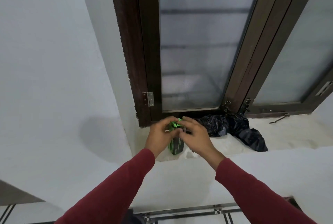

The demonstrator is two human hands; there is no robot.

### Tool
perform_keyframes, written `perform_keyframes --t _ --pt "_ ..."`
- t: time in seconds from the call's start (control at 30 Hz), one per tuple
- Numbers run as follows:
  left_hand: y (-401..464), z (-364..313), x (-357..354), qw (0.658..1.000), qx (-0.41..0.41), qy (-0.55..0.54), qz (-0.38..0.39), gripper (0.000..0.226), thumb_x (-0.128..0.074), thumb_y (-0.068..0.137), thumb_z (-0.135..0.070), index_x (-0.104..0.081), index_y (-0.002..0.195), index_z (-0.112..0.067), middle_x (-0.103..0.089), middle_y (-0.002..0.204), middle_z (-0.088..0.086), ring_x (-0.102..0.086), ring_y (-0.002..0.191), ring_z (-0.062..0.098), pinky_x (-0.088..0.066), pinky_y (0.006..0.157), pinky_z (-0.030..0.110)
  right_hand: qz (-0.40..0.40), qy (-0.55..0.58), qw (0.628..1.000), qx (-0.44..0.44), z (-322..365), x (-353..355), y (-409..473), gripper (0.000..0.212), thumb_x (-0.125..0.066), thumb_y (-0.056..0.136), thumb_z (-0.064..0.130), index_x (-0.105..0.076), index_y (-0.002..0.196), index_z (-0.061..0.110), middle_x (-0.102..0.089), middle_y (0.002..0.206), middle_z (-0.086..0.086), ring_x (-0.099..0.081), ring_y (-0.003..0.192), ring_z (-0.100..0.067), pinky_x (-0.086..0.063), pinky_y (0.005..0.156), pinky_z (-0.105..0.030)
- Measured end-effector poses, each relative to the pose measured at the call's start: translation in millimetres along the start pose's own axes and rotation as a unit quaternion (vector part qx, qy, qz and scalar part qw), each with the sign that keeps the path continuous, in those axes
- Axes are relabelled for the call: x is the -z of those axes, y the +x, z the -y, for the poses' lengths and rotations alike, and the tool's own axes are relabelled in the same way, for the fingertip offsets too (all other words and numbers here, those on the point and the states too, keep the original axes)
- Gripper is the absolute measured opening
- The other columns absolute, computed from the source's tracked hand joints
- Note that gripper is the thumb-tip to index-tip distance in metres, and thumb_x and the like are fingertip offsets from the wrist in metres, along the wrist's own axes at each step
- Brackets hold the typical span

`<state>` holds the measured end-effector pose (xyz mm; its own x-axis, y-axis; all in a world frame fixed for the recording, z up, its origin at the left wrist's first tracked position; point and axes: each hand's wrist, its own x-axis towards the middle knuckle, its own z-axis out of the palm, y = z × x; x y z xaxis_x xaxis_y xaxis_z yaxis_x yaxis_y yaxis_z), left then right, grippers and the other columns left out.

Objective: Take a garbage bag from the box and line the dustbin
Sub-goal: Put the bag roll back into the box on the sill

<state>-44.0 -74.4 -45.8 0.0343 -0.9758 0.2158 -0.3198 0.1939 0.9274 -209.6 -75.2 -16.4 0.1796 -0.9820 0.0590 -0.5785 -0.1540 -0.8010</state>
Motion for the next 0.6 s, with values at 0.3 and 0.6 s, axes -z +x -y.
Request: perform_keyframes --t 0.3,0.6 --pt "9 -25 30 0.965 0.116 0.128 -0.198 0.028 -0.077 0.084 -0.053 -0.073 0.085 -0.025 -0.072 0.079 -0.010 -0.070 0.074 0.010 -0.060 0.071 0.025 0.053 0.318 0.927 -0.192 -17 -26 -10 0.064 -0.088 0.074 0.034 -0.055 0.129 0.035 -0.065 0.127 0.001 -0.072 0.105 -0.020 -0.064 0.080 -0.038" --pt "5 -9 45 0.889 0.190 0.415 -0.018 0.030 -0.062 0.097 -0.019 -0.069 0.124 -0.008 -0.068 0.119 0.019 -0.070 0.104 0.037 -0.057 0.092 0.037 -0.021 0.293 0.910 -0.292 -17 -60 37 0.053 -0.088 0.078 0.019 -0.065 0.125 0.009 -0.066 0.109 -0.009 -0.070 0.081 -0.017 -0.063 0.087 -0.040"
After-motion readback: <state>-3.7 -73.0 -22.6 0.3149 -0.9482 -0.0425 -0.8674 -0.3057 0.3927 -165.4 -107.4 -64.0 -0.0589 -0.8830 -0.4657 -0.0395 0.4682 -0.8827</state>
